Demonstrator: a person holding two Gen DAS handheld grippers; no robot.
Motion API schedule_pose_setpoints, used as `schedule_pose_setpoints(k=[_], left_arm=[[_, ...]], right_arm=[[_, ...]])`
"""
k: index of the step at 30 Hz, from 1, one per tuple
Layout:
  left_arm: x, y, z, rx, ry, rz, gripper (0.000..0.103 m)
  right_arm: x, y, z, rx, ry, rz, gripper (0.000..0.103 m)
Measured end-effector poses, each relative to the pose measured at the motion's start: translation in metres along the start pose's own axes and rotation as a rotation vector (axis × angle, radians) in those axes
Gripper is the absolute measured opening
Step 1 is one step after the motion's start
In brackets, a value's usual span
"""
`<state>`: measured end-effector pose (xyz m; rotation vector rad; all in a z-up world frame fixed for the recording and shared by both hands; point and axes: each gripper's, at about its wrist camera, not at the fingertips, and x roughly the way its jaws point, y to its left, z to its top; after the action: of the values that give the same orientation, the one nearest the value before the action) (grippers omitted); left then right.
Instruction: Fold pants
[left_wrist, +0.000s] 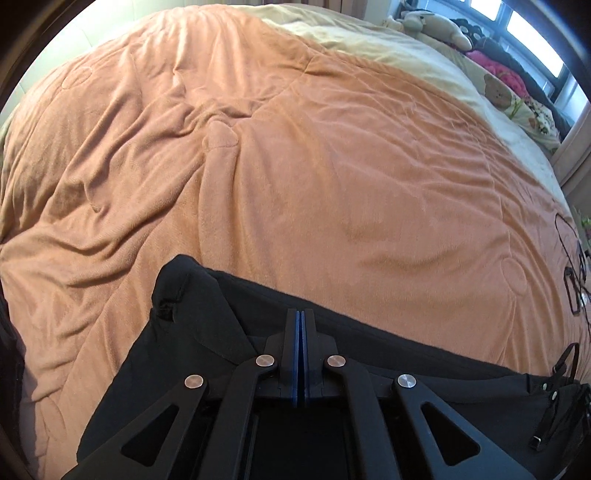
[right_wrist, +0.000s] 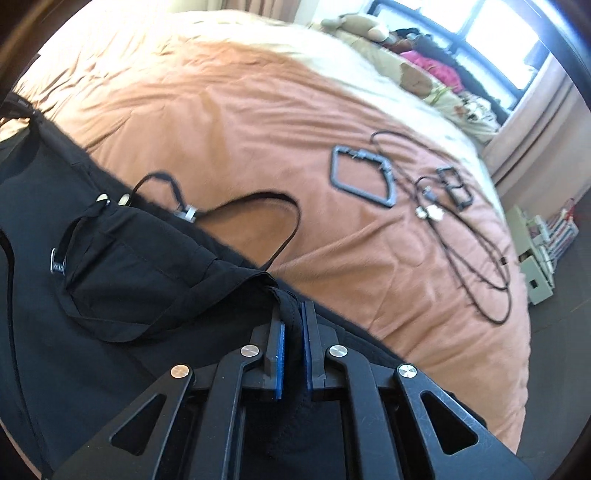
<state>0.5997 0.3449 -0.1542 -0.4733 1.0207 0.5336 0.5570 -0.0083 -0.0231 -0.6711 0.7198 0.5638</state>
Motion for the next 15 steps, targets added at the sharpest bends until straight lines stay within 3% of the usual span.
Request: schedule_pose_setpoints(k=[5,9,10,12,13,14,15], left_arm=[[0.013,-0.006,0.008,0.006,-0.005,0.009,0.001],[0.029,-0.01,0.01,0.018,0.033,0.061,0.004],[0.032,-0.011,0.01,0.025,0.045,0.069,0.007],[0.032,-0.009,0.008,0.024,0.051,0.036,0.029],[0.029,-0.008,0.008,0.025,0.047,0.024,0.037],[0.024,-0.007,0.007,0.029,0.033,0.019,0.05],[0.019,-0.007,0.007,0.038,0.016,0.022,0.055]], right_arm=[[0.013,0.004,-0.003,0.029,-0.007,-0.055,0.004],[0.042,0.011,-0.003,0.06,0.054,-0.054,0.009],[0.045,0.012,-0.002,0.062,0.062,-0.069,0.015],[0.045,0.012,0.0,0.086,0.057,-0.079,0.032],[0.042,0.009,0.001,0.111,0.05,-0.062,0.054],[0.036,0.006,0.0,0.143,0.031,-0.042,0.068],[0.028,0.004,-0.001,0.159,0.014,-0.034,0.07]])
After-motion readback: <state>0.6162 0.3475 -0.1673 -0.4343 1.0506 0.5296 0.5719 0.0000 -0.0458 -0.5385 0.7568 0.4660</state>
